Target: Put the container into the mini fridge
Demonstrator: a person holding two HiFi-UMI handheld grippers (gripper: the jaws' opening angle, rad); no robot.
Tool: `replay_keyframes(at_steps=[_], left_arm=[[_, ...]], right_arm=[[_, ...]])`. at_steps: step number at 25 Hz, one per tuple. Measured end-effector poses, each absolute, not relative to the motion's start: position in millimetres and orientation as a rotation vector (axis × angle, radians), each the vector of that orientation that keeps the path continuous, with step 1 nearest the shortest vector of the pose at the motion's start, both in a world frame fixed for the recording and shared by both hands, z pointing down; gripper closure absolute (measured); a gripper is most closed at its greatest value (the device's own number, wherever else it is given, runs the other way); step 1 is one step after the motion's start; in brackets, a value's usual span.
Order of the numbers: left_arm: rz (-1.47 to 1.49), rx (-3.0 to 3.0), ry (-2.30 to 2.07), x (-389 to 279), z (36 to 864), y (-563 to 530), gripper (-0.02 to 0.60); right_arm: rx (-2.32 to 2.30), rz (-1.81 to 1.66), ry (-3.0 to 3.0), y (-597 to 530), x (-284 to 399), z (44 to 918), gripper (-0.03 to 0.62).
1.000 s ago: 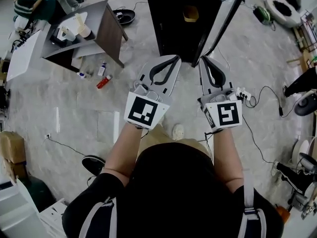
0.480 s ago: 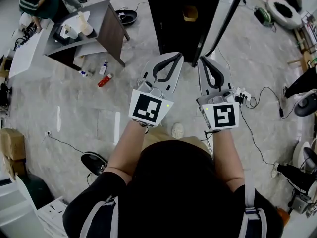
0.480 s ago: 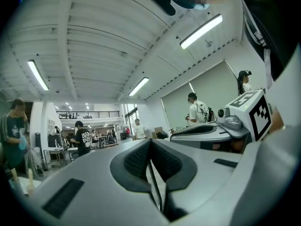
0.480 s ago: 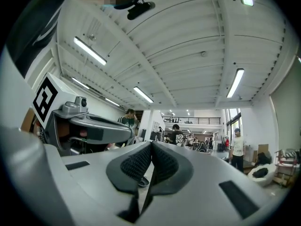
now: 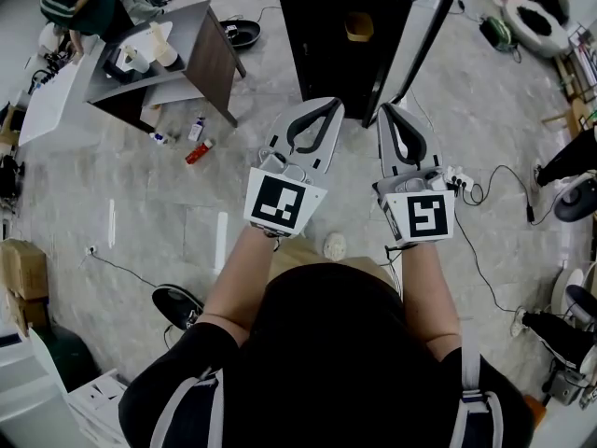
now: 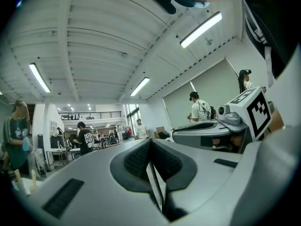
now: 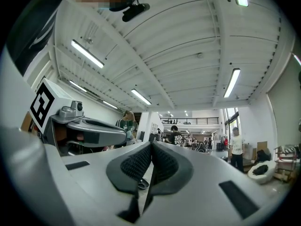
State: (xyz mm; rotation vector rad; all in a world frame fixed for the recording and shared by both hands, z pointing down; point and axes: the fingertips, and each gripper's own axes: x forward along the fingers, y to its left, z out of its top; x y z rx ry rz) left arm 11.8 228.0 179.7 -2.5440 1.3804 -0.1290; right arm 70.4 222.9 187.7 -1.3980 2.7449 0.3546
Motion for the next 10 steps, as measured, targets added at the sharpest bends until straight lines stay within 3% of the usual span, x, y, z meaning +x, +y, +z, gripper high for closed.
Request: replay_keyframes(at_steps=[10], left_arm=[[-0.143, -2.555, 1.38, 14.9, 187.6, 230.7, 0.558]], right_arm=[[-1.391, 0.34, 2.745, 227.9, 73.4, 194.7, 0.557]])
